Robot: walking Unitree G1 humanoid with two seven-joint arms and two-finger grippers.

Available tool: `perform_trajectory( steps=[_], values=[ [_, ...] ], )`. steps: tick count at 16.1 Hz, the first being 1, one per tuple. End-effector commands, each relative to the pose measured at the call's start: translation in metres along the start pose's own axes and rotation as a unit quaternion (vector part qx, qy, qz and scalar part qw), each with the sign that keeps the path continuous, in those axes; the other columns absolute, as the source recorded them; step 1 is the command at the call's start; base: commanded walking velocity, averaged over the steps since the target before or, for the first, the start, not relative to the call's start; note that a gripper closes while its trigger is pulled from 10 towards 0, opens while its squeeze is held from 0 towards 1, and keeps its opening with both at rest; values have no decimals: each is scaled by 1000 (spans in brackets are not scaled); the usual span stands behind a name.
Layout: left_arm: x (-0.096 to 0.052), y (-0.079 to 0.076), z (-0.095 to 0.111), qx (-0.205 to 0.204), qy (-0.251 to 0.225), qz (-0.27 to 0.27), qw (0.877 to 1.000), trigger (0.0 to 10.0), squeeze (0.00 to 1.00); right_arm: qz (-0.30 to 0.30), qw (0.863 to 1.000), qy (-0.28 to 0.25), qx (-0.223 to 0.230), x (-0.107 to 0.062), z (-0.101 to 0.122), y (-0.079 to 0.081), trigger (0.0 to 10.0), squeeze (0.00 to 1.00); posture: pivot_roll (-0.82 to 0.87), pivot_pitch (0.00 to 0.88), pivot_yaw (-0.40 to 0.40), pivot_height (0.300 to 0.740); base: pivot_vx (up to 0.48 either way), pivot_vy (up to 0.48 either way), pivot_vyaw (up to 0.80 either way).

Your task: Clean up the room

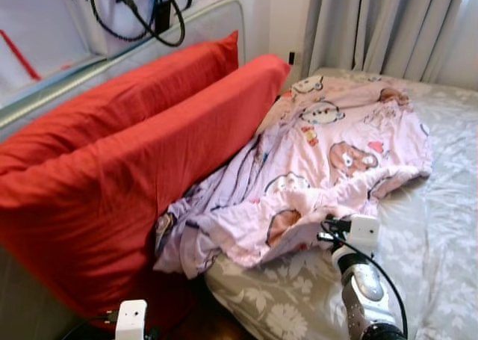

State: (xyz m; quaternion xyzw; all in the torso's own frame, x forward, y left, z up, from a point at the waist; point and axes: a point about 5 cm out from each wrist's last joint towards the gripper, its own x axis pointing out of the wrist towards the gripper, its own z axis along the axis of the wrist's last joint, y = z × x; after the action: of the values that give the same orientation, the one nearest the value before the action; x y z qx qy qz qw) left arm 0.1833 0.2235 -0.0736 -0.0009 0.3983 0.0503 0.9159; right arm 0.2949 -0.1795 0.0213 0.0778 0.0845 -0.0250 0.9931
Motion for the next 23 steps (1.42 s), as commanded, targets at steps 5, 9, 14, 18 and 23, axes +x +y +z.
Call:
perform_trajectory(
  steps=[5, 9, 14, 18, 23],
  values=[
    [-1, 4, -3, 0, 4, 4, 1000, 10000, 0, -10, 1000, -15, 0, 1, 5, 0, 10000, 0, 16, 0, 64, 740, -267, 0, 0],
    [-1, 4, -2, 2, 3, 5, 1000, 10000, 0, -25, 999, -22, -1, 1, 6, -4, 10000, 0, 17, 0, 64, 740, -292, 0, 0],
    [-2, 4, -3, 2, 1, 4, 1000, 10000, 0, -117, 989, -89, -15, 2, 32, -33, 10000, 0, 19, 0, 62, 740, -270, 0, 0],
    [-2, 3, -4, 2, 2, 2, 1000, 10000, 0, -129, 984, -122, -35, 1, 42, -36, 10000, 0, 17, 0, 61, 740, -251, 0, 0],
    [-2, 2, -4, 6, 4, 1, 1000, 10000, 0, -131, 981, -136, -44, -3, 43, -33, 10000, 0, 13, 0, 61, 740, -250, 0, 0]
  ],
)
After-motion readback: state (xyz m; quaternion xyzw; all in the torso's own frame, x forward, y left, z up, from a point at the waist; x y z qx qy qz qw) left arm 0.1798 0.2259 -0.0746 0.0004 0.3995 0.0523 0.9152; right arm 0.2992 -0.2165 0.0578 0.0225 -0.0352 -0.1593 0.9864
